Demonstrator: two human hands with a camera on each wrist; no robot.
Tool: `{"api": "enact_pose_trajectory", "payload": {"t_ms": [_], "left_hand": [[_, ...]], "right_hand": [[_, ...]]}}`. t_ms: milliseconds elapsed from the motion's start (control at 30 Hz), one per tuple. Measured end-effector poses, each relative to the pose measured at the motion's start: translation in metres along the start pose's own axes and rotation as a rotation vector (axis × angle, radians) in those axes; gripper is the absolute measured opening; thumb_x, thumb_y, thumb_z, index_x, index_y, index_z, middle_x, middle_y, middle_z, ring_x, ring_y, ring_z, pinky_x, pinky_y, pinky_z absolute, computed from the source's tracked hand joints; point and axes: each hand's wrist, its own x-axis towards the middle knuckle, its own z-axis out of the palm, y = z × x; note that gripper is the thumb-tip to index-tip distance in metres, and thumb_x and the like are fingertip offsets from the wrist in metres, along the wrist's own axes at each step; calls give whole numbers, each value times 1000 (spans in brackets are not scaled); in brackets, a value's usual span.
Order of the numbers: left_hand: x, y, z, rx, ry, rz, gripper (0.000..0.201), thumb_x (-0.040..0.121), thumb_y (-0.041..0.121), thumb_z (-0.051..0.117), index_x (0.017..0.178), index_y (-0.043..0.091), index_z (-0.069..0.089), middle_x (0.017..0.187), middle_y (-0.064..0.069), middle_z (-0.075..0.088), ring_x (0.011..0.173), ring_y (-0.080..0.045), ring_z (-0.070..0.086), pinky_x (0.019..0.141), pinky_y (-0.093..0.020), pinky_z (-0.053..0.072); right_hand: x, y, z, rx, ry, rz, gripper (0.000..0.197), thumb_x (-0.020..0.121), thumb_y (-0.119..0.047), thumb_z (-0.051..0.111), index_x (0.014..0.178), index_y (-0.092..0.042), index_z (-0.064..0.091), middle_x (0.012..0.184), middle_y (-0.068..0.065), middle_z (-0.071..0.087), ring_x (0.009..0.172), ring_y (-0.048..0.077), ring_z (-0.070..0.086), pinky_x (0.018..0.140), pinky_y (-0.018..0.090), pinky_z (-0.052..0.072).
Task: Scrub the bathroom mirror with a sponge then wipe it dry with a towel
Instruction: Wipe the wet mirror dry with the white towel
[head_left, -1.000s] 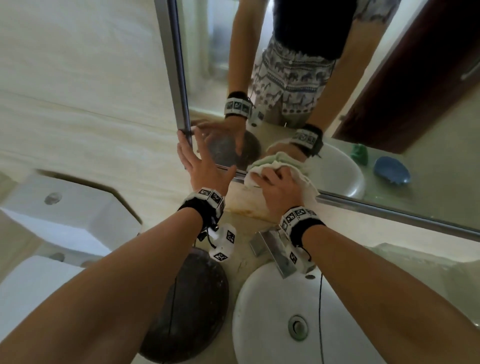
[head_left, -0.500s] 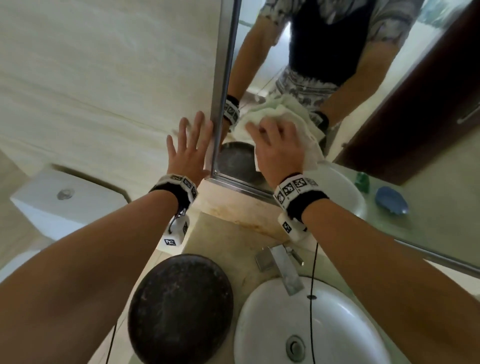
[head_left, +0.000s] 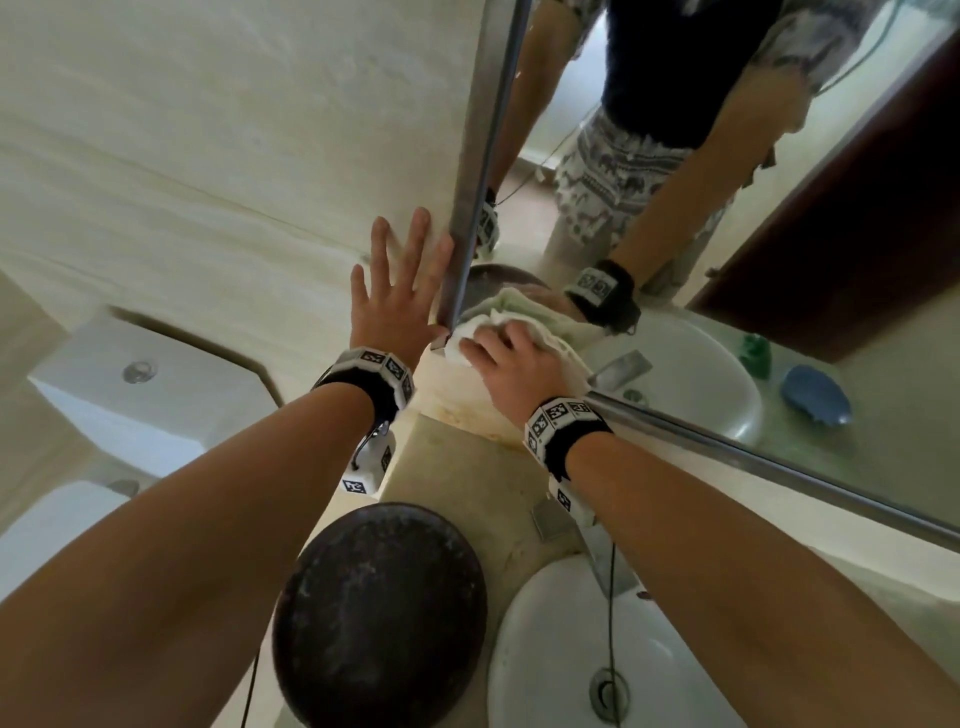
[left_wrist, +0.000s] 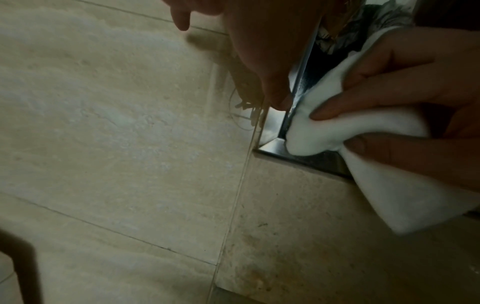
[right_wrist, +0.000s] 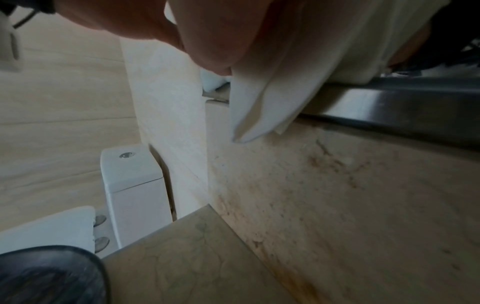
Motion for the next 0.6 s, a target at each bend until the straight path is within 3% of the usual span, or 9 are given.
{"api": "enact_pose_trajectory", "payload": {"t_ms": [67,133,233,367,500,600], "left_hand": [[0,-1,1,23,-19,-12,124,74,62,68,152,23,-19,164,-15,4,147,-49,9,101,-65,41],[-2,2,-2,49,-64,-34,128,73,60,71,152,23,-22,165,-13,-1,147,-49,6,104,-65,38],[-6,6,-8,64,-96,-62,121,80,53,69,153,23,-22,165,-11,-6,148,-46,8,109,-64,34],[-12,12,-17,55,-103,-93,109,87,34,69,154,25,-16,165,-9,-6,149,-39,14,110,-62,33],[-23,30,-38,35,-232,-181,103,84,23,69,157,22,-5,164,-6,5,147,-36,19,107,-58,38],[-35,56,-57,-52,-354,-179,73,85,26,65,148,15,30,148,-10,39,134,-32,37,97,-49,47]], "right_hand": [[-9,7,-6,0,-83,18,33,86,-14,46,115,-27,58,115,-4,57,97,28,49,61,34,50],[-23,17,-13,2,-196,63,34,87,-15,43,117,-27,54,117,0,54,99,31,48,65,38,50],[-54,36,-25,-16,-361,137,36,87,-21,50,122,-27,49,121,4,51,100,34,47,72,43,50],[-80,51,-51,26,-486,278,42,81,-22,63,121,-27,54,122,4,51,102,35,48,81,45,48],[-91,56,-72,194,-414,407,44,78,-15,64,120,-27,61,122,4,54,111,35,45,99,44,36],[-98,55,-90,389,-244,567,39,81,-13,65,119,-20,64,124,9,57,118,33,45,107,42,33]]}}
